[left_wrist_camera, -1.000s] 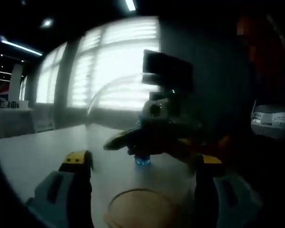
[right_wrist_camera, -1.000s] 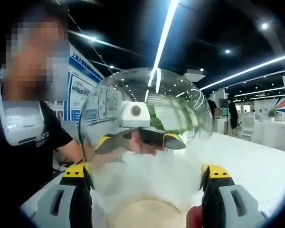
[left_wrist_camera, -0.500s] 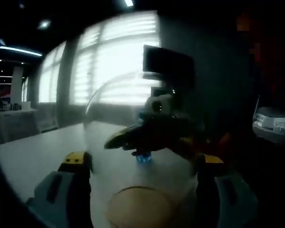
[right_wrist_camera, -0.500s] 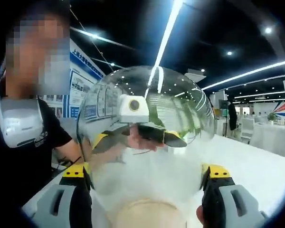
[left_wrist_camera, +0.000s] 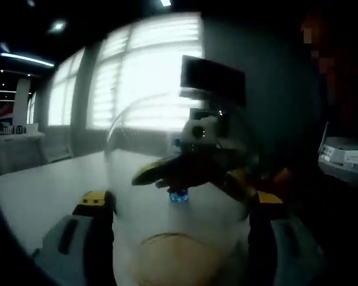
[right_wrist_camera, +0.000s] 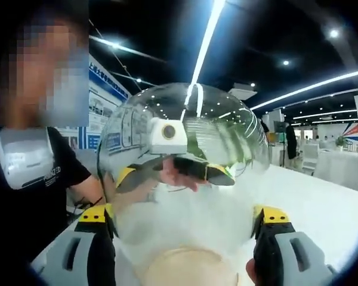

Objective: Open the cover put in the Mizone put the cover back on

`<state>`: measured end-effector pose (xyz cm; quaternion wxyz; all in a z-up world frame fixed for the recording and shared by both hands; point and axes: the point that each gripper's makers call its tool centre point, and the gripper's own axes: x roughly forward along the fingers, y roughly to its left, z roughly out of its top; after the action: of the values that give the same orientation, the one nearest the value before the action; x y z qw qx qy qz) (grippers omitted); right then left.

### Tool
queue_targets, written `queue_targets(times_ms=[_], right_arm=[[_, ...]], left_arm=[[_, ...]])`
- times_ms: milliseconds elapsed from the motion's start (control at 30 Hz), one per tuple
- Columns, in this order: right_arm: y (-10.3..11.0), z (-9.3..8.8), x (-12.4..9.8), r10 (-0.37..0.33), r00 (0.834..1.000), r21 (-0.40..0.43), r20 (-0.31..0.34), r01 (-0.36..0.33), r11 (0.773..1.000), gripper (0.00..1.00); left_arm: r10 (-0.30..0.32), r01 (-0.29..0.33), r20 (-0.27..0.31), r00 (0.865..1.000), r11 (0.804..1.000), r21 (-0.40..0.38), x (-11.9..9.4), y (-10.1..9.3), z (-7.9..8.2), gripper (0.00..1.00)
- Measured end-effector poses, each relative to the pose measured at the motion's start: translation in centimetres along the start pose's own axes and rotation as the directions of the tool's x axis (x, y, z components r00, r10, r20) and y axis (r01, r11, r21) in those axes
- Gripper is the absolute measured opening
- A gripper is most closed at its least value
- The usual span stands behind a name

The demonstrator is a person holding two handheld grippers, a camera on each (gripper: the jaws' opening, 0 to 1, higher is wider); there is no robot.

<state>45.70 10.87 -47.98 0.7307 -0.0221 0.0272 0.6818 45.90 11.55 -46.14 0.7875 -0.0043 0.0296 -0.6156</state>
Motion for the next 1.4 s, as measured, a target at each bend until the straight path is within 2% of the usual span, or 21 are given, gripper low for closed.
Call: queue_targets(times_ms=[767,900,967,1067,1200,1400], right_arm=[[-0.2,0.2,-0.1,-0.002,0.999,-0.001,0.039,0.002,1.0,0.9],[0.0,0.2,-0.3,-0.008,0.999,-0.004,0.05,0.008,1.0,0.9],[0.1,0.2,-0.3,-0.026,0.997,0.002,0.071,0.026,1.0,0.9],[0.2,0.3,-0.4,-0.042,0.996,0.001,0.079,0.042,0.999,0.9],[0.2,0.3,-0.3,-0.048,0.998,0.004,0.042,0.048,0.999,0.9],[0.2,0.1,-0.3,-0.058,0.998,0.003,0.034,0.057,0.998,0.9]], left_arm=[[0.01,-0.01,0.057,0.998,1.0,0.0,-0.1,0.2,0.1,0.8],[-0.002,0.001,0.109,0.994,1.0,0.003,-0.3,-0.2,0.2,0.81],[0.003,0.0,0.125,0.992,1.0,-0.023,-0.5,-0.3,0.2,0.81],[0.013,-0.01,0.11,0.994,1.0,-0.024,-0.7,-0.4,0.2,0.8],[0.034,-0.033,0.088,0.996,0.999,-0.015,-0.8,-0.5,0.2,0.79],[0.052,-0.05,0.1,0.994,0.998,-0.024,-1.0,-0.5,0.2,0.78]])
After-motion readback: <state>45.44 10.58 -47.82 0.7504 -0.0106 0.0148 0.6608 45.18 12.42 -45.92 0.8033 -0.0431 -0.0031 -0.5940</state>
